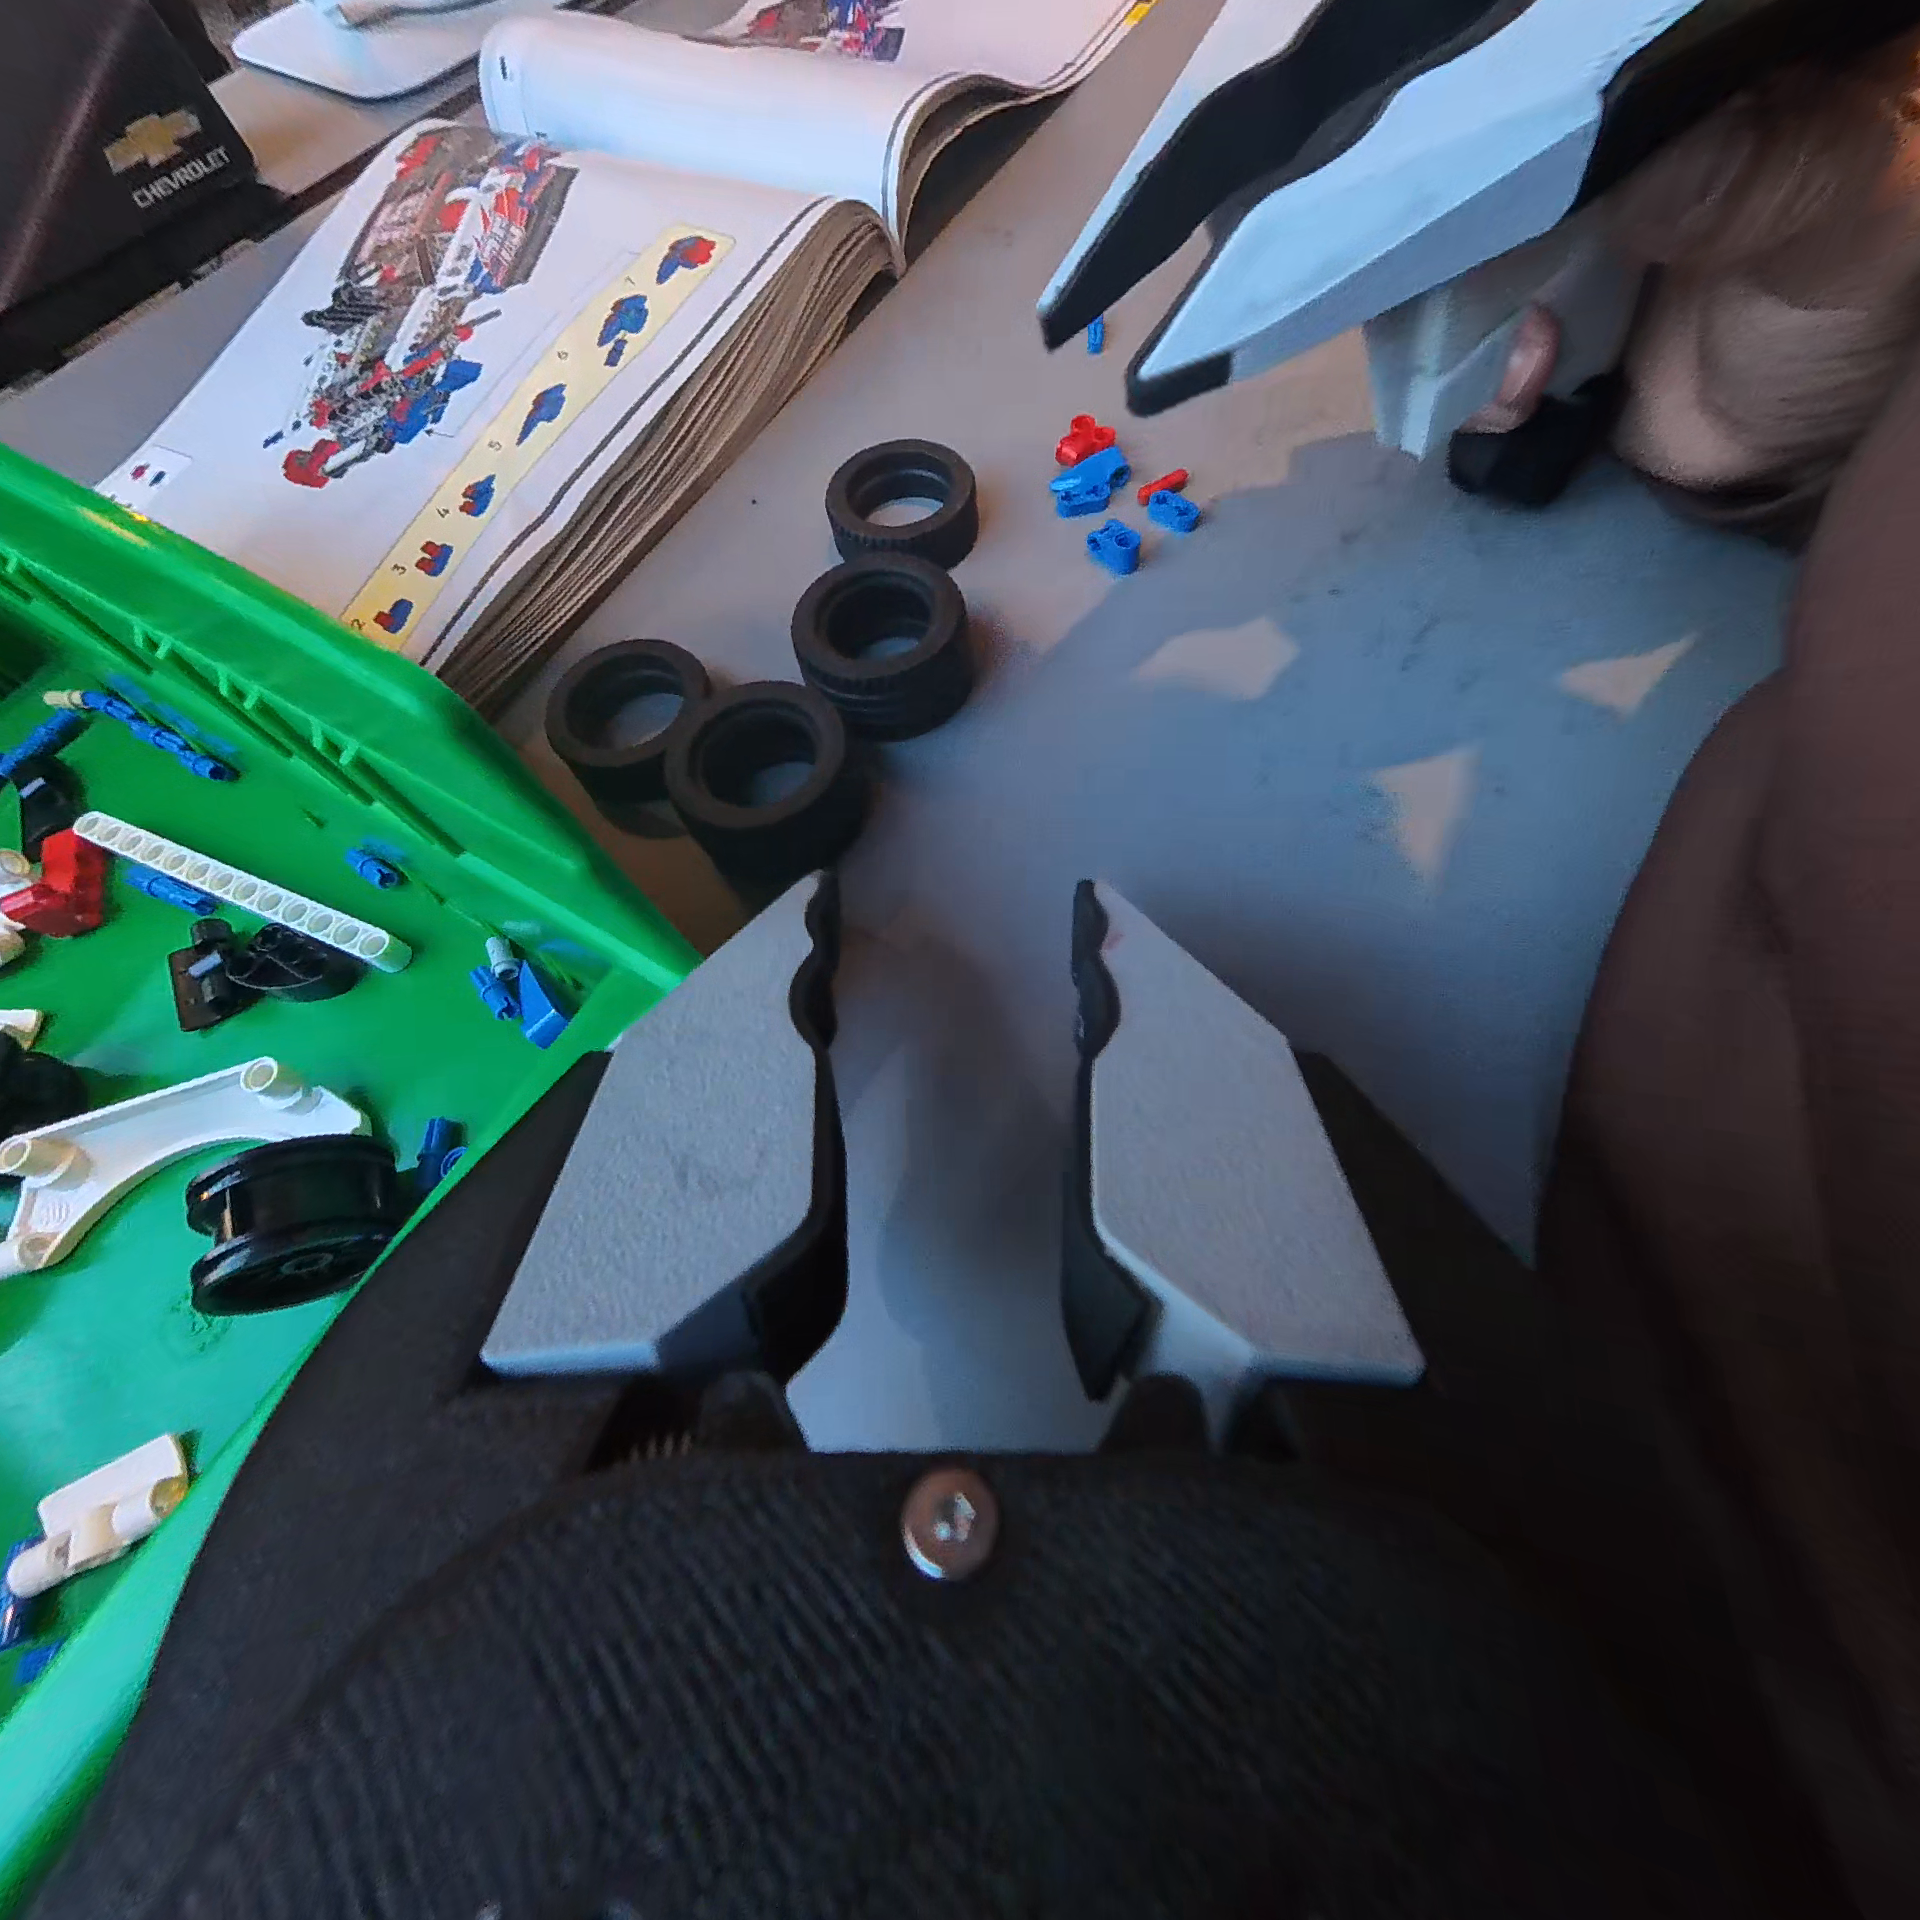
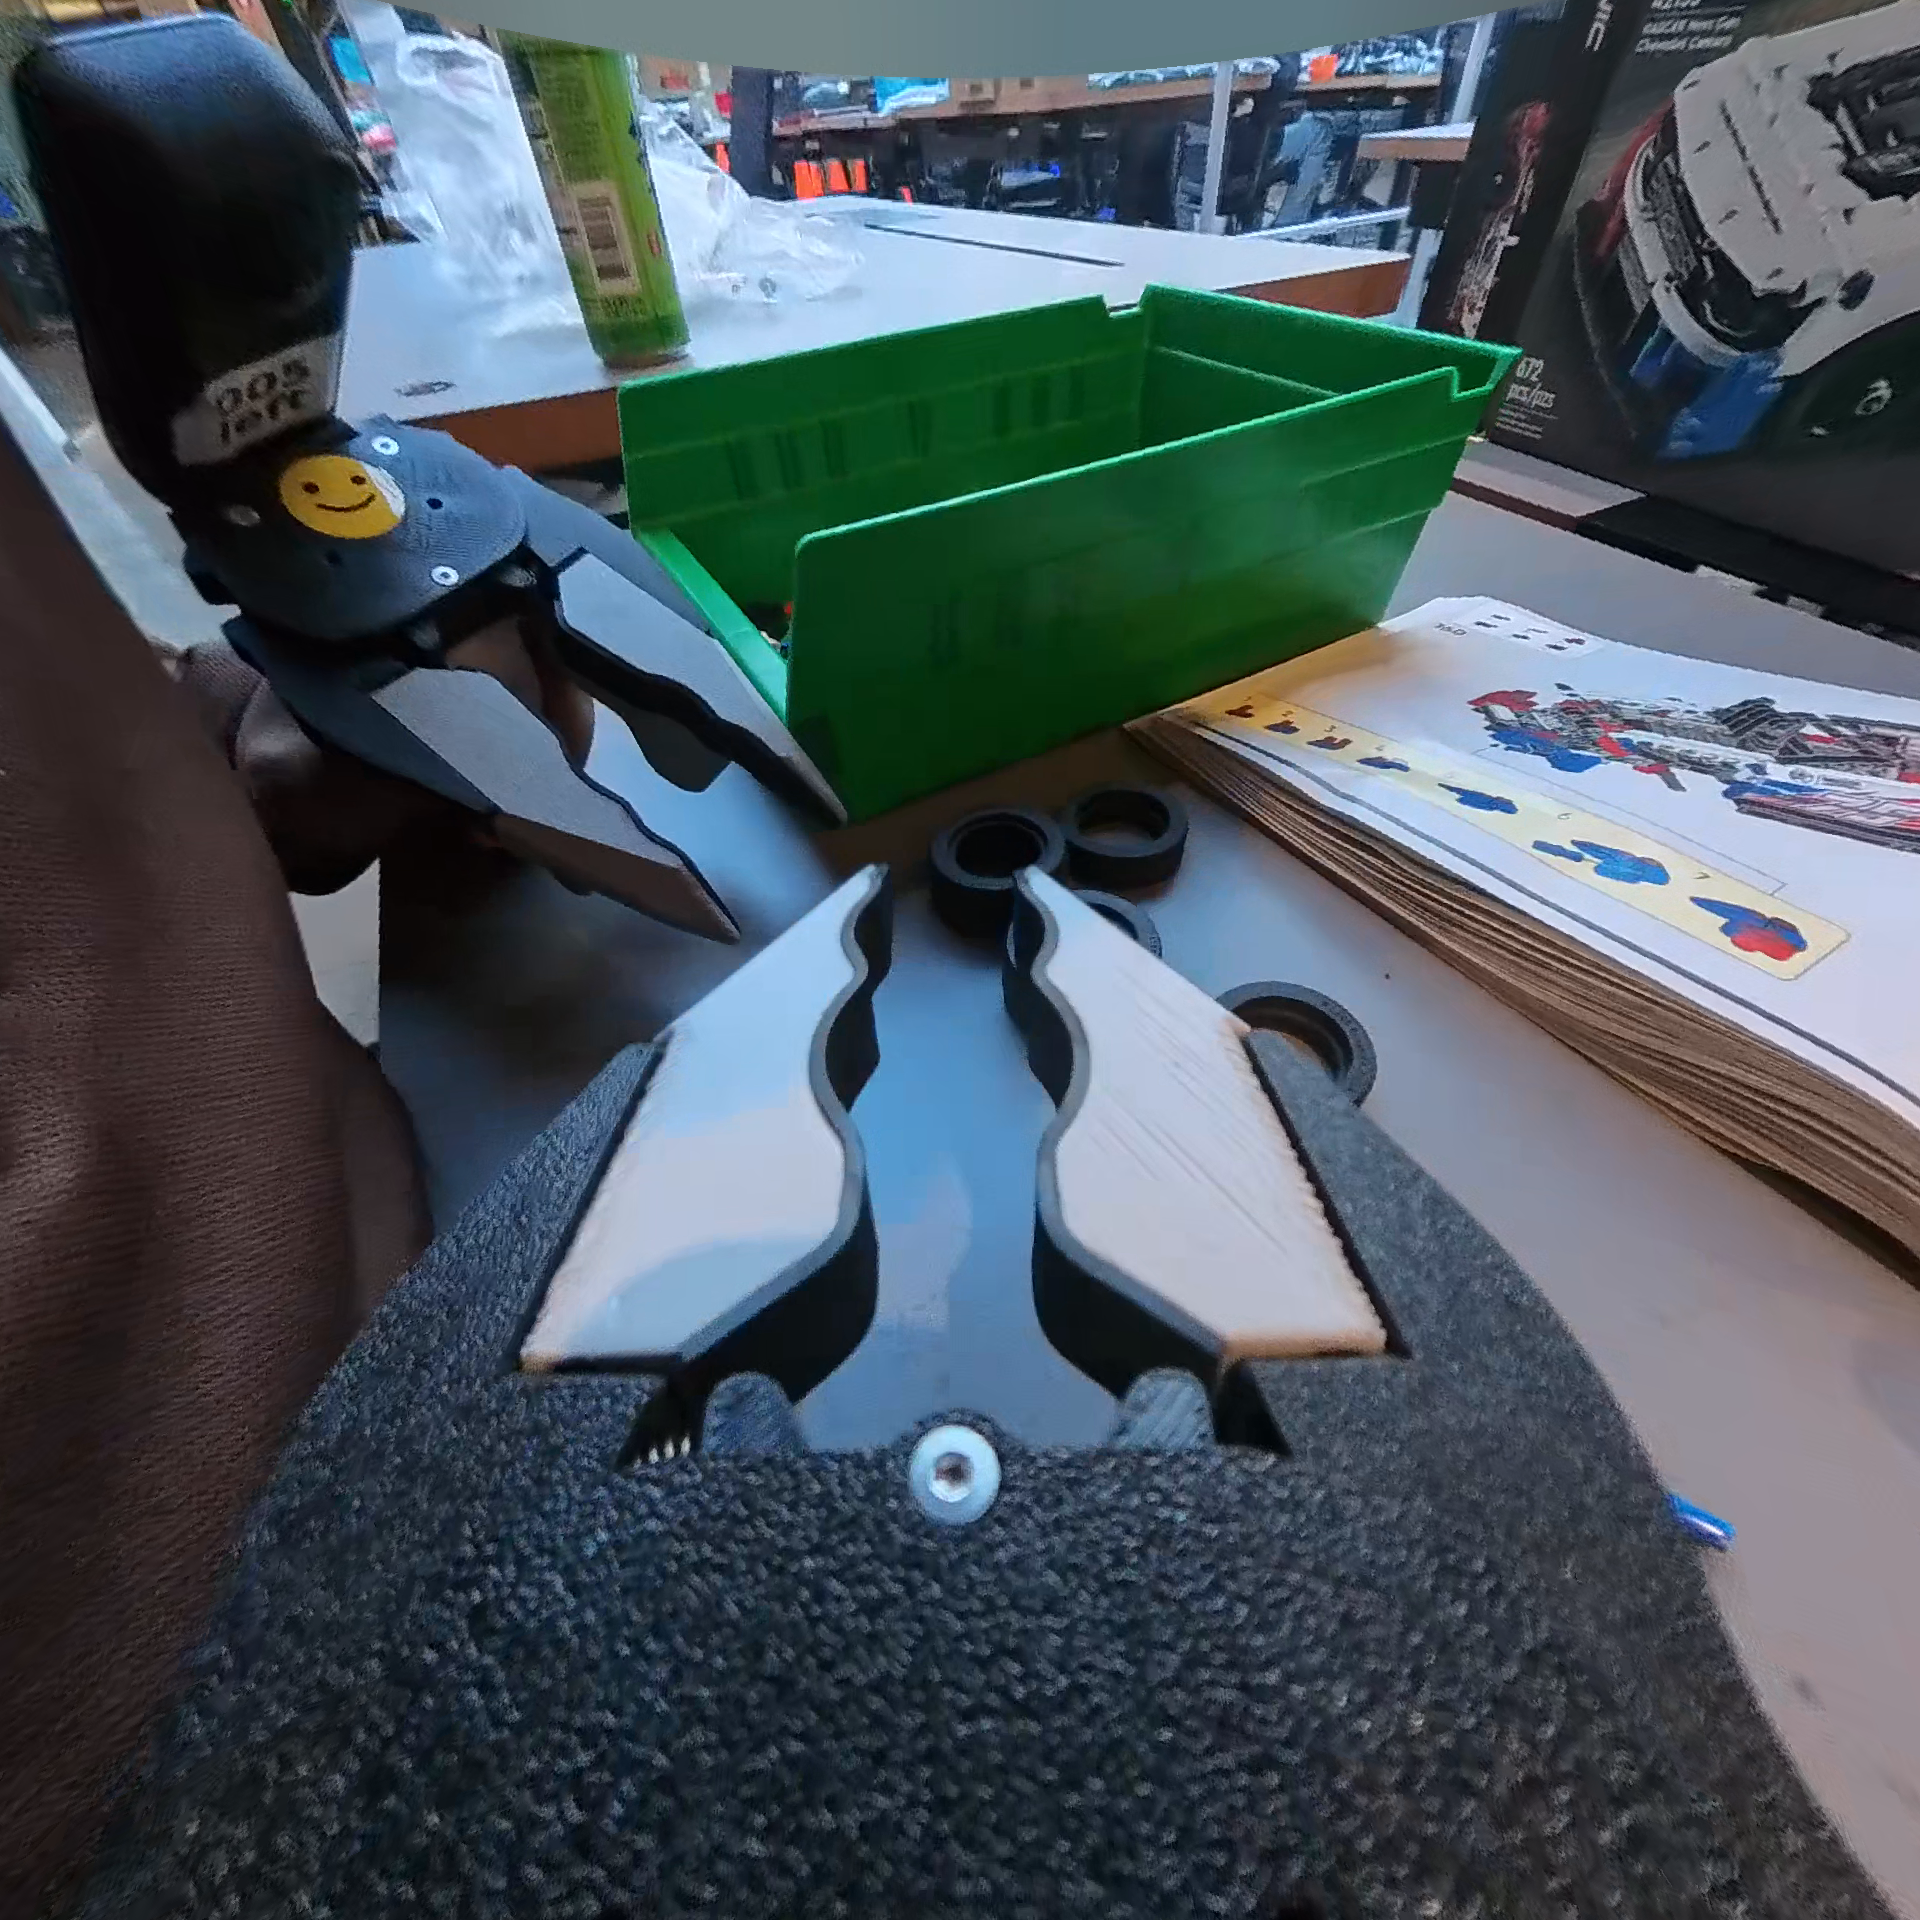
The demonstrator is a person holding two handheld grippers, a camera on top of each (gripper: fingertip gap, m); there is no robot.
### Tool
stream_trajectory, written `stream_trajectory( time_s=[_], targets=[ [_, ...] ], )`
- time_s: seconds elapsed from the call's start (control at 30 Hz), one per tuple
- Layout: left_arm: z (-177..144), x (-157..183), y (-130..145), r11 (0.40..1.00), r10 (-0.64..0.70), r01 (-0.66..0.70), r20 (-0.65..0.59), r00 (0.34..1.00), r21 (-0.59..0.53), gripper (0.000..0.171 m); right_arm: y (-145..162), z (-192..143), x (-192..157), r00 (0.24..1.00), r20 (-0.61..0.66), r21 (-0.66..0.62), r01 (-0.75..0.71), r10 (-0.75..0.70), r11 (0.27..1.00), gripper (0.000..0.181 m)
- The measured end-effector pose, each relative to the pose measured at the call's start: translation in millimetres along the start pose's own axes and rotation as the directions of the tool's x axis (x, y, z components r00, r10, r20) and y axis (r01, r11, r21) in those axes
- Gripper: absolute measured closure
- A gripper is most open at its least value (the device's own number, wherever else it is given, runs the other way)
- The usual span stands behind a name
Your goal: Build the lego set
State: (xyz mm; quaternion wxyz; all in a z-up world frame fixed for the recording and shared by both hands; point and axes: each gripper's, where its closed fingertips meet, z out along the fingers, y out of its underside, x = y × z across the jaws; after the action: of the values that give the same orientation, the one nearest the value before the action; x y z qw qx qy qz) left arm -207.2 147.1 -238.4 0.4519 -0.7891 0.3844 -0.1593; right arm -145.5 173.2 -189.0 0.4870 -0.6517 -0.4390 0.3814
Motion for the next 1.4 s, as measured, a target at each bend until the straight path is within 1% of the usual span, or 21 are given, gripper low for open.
stream_trajectory(
  time_s=[0.17, 0.23, 0.27, 0.33, 0.37, 0.43, 0.53, 0.6, 0.77, 0.8, 0.87, 0.9, 1.03, 1.1, 1.17, 1.27, 1.4],
  targets=[
    [3, -2, 1, 1.0, 0.025, -0.024, 0.025, 0.999, -0.02, 0.132, 0, 0, -7, 0.999, 0.003, -0.004, 0.052, -0.052, 0.999, 0.158],
    [6, -5, 1, 0.998, 0.051, -0.049, 0.052, 0.997, -0.029, 0.144, 2, 1, -9, 0.997, -0.006, -0.013, 0.08, -0.08, 0.997, 0.159],
    [7, -8, 0, 0.998, 0.064, -0.061, 0.077, 0.995, -0.031, 0.154, 2, 2, -9, 0.996, -0.013, -0.017, 0.087, -0.087, 0.996, 0.159],
    [10, -17, -2, 0.996, 0.08, -0.076, 0.134, 0.988, -0.035, 0.164, 2, 2, -8, 0.995, -0.027, -0.019, 0.091, -0.091, 0.996, 0.159],
    [11, -23, -3, 0.996, 0.081, -0.075, 0.165, 0.983, -0.037, 0.171, 2, 1, -7, 0.995, -0.037, -0.018, 0.092, -0.093, 0.996, 0.159],
    [13, -27, -4, 0.997, 0.072, -0.066, 0.175, 0.982, -0.039, 0.171, 2, 0, -5, 0.994, -0.057, -0.019, 0.093, -0.094, 0.996, 0.159],
    [8, -41, -4, 0.998, 0.065, -0.057, 0.272, 0.96, -0.038, 0.171, 4, -3, -5, 0.99, -0.089, -0.036, 0.107, -0.11, 0.994, 0.159],
    [6, -46, -3, 0.998, 0.056, -0.047, 0.302, 0.952, -0.037, 0.171, 7, -5, -6, 0.985, -0.116, -0.055, 0.124, -0.13, 0.991, 0.159],
    [-3, -49, -12, 0.998, 0.034, -0.05, 0.328, 0.944, 0.041, 0.171, 14, -11, -9, 0.969, -0.17, -0.1, 0.164, -0.179, 0.981, 0.16],
    [-3, -47, -13, 0.997, 0.039, -0.056, 0.318, 0.947, 0.045, 0.168, 17, -13, -9, 0.968, -0.176, -0.112, 0.159, -0.177, 0.981, 0.16],
    [0, -38, -13, 0.996, 0.06, -0.074, 0.278, 0.959, 0.039, 0.152, 19, -21, -10, 0.968, -0.192, -0.125, 0.139, -0.161, 0.982, 0.16],
    [2, -34, -13, 0.996, 0.076, -0.088, 0.26, 0.963, 0.033, 0.15, 19, -26, -12, 0.969, -0.197, -0.12, 0.127, -0.149, 0.985, 0.16],
    [9, -17, -12, 0.987, 0.156, -0.16, 0.214, 0.964, 0.004, 0.149, 33, -48, -5, 0.965, -0.244, -0.168, 0.05, -0.091, 0.985, 0.158],
    [14, -7, -10, 0.984, 0.18, -0.18, 0.158, 0.971, -0.017, 0.15, 44, -59, 1, 0.959, -0.278, -0.199, -0.001, -0.055, 0.98, 0.158],
    [21, 3, -11, 0.984, 0.18, -0.179, 0.092, 0.979, -0.024, 0.15, 49, -69, 7, 0.95, -0.31, -0.211, -0.036, -0.032, 0.977, 0.158],
    [35, 18, -19, 0.988, 0.153, -0.154, -0.015, 0.988, -0.014, 0.15, 57, -75, 16, 0.939, -0.345, -0.244, -0.094, 0.004, 0.965, 0.159],
    [52, 34, -28, 0.986, 0.161, -0.164, -0.097, 0.982, -0.022, 0.15, 63, -73, 25, 0.931, -0.364, -0.286, -0.144, 0.032, 0.947, 0.16]
  ],
)
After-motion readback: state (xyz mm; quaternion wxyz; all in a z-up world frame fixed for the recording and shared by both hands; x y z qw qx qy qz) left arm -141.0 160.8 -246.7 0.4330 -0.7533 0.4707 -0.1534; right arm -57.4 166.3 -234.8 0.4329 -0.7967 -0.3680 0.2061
